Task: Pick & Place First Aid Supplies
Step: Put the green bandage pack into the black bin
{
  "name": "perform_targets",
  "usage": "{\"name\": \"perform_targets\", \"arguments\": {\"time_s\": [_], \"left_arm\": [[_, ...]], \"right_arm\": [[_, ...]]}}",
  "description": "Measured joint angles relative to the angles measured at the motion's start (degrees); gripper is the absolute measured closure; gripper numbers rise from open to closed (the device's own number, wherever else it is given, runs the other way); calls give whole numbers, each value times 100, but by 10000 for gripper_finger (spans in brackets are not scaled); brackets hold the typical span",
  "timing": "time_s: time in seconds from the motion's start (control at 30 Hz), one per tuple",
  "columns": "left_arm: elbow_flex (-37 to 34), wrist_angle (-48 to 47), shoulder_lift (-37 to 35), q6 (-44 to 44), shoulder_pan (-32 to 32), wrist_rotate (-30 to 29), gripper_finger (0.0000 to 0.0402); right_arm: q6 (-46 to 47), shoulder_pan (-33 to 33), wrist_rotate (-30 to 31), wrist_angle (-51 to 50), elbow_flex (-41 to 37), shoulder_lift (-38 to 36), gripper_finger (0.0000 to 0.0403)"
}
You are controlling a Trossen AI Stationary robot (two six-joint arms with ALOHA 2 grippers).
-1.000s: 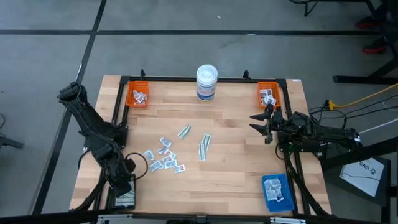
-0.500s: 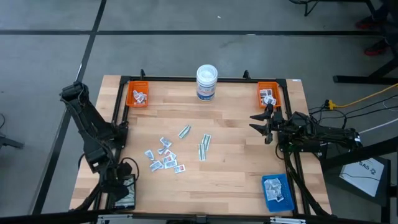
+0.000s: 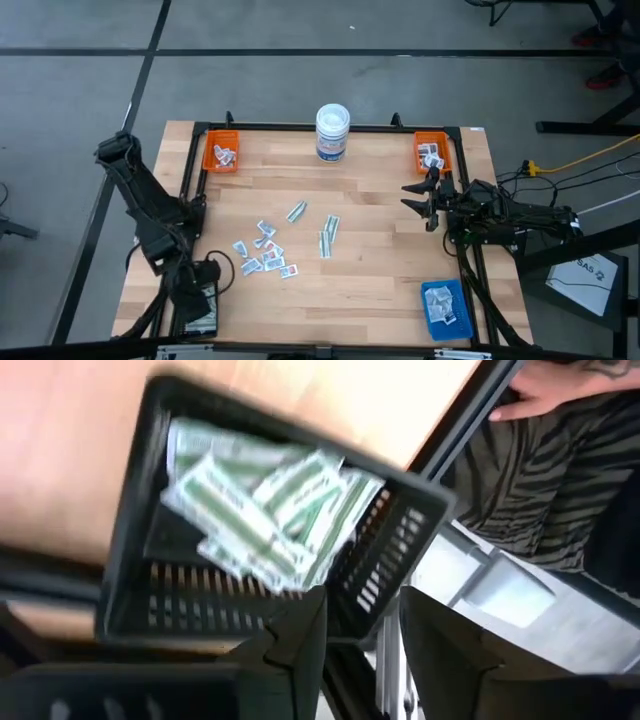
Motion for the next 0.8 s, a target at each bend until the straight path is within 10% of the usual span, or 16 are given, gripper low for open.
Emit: {"name": "perform_targets", "arguments": {"time_s": [0.8], "left_arm": [[0, 3, 0, 4949, 2862, -190, 284]], "right_arm": [[0, 2, 0, 0, 0, 0, 212]]}}
